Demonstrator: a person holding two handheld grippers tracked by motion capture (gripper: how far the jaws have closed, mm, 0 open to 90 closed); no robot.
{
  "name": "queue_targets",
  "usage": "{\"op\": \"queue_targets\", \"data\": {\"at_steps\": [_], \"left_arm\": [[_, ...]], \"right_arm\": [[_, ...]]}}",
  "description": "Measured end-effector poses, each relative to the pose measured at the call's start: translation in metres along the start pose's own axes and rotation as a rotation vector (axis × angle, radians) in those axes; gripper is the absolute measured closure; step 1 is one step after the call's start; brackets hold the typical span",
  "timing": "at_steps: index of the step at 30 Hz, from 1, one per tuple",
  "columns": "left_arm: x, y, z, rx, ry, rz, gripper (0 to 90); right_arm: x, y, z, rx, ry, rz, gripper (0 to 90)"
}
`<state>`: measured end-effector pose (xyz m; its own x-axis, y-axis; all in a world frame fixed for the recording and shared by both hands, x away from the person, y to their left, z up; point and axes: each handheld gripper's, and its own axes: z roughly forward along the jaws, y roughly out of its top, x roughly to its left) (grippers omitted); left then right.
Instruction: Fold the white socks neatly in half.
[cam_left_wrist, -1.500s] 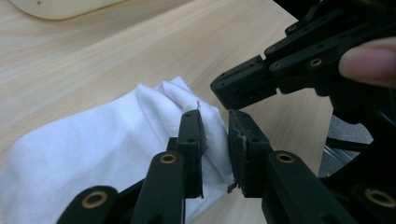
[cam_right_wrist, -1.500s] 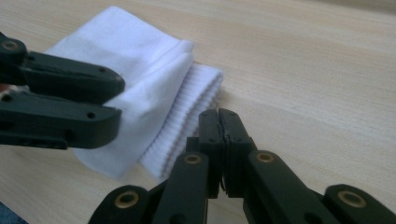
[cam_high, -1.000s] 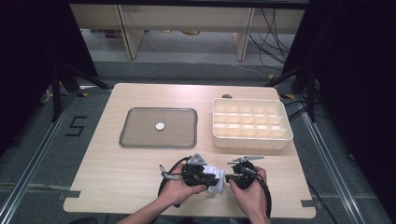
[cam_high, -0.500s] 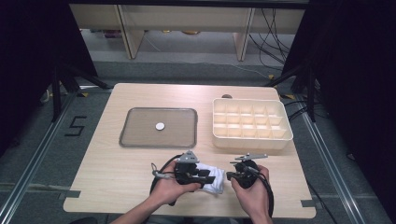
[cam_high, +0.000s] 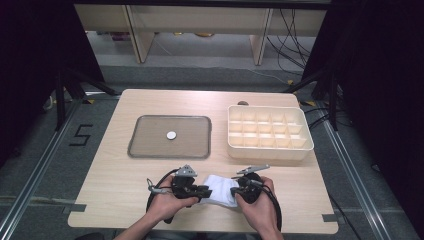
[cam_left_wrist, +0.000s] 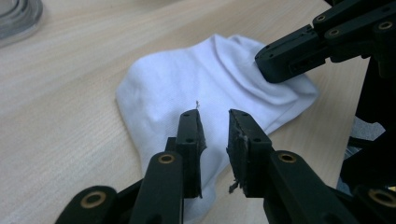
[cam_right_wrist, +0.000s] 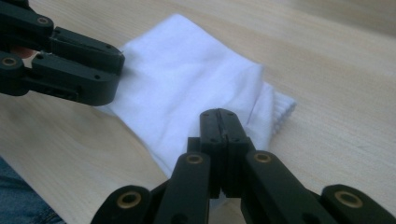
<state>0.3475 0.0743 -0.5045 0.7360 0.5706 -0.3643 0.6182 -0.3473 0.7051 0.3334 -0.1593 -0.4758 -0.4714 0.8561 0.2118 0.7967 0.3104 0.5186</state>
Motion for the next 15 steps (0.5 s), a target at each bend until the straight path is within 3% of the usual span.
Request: {"op": "queue_targets", "data": {"at_steps": [3,4,6,7,12,13,15], "left_arm": [[0.002,-0.002,0.001,0.006,0.009,-0.001,74.2],[0.001,-0.003,0.001,0.009,0.032,-0.008,74.2],[0.001,-0.003,0.001,-0.002,0.013,-0.002,74.0],[0.001,-0.003,0.000,-0.006,0.019,0.007,73.6],[-0.001,0.009,-0.007,-0.093,0.030,0.033,74.6],[0.001,0.011,-0.006,-0.097,0.042,0.030,76.2],[0.006,0.014,-0.002,-0.082,0.067,0.018,78.8]], "right_arm": [[-0.004,-0.002,0.002,0.006,0.008,0.001,90.0],[-0.004,-0.002,0.002,0.004,-0.009,0.009,90.0],[-0.004,-0.003,0.003,0.011,-0.005,0.025,90.0],[-0.005,-0.003,0.003,0.009,0.006,0.010,90.0],[-0.001,0.000,-0.004,-0.026,0.002,0.007,89.4],[0.000,0.001,-0.006,-0.025,-0.027,0.000,89.4],[0.004,0.003,-0.007,-0.030,-0.015,-0.010,89.3]]}}
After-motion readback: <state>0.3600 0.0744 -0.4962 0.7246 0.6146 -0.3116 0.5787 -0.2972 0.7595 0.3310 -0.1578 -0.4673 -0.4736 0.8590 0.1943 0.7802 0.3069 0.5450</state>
